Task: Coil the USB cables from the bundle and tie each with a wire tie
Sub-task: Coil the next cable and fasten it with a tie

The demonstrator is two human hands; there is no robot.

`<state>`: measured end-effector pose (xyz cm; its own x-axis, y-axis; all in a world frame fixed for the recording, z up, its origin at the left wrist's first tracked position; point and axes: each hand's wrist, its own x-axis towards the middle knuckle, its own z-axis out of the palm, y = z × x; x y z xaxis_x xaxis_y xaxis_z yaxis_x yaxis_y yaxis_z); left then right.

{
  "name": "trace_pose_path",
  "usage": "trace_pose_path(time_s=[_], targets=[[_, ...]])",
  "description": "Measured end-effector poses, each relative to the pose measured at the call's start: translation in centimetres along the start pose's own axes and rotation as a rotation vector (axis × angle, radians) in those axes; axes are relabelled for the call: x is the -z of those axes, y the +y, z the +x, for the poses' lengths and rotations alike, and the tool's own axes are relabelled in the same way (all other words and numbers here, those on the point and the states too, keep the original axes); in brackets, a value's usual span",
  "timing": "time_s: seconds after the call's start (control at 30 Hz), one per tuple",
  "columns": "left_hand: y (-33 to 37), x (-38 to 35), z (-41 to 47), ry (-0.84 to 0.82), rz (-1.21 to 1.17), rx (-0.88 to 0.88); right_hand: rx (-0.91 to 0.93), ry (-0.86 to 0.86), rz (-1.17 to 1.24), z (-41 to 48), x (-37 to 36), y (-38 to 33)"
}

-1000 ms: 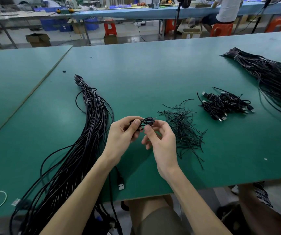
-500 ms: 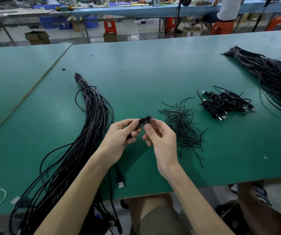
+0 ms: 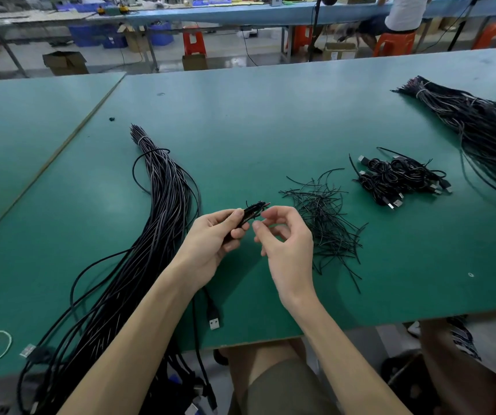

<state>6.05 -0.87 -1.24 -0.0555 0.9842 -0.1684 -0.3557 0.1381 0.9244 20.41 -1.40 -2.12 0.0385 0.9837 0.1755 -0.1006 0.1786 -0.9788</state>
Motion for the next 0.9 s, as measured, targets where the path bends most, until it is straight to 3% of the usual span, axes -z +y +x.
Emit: trace_pose_path(time_s=[0.4,0.7,0.9], targets=[[-0.17,0.11,-0.12,-0.014,0.054,0.002,0.017,0.008,-0.092,0.1,-0.15,-0.13],[-0.35,-0.13,-0.32,-0.053,0.231,-0.138,0.027,0.063,-0.224,0.29,-0.38,0.19],[0.23,-0.05,-0.17,-0.066,-0.06,0.064,0.015,-0.019,-0.053,0.11,-0.04,-0.2]])
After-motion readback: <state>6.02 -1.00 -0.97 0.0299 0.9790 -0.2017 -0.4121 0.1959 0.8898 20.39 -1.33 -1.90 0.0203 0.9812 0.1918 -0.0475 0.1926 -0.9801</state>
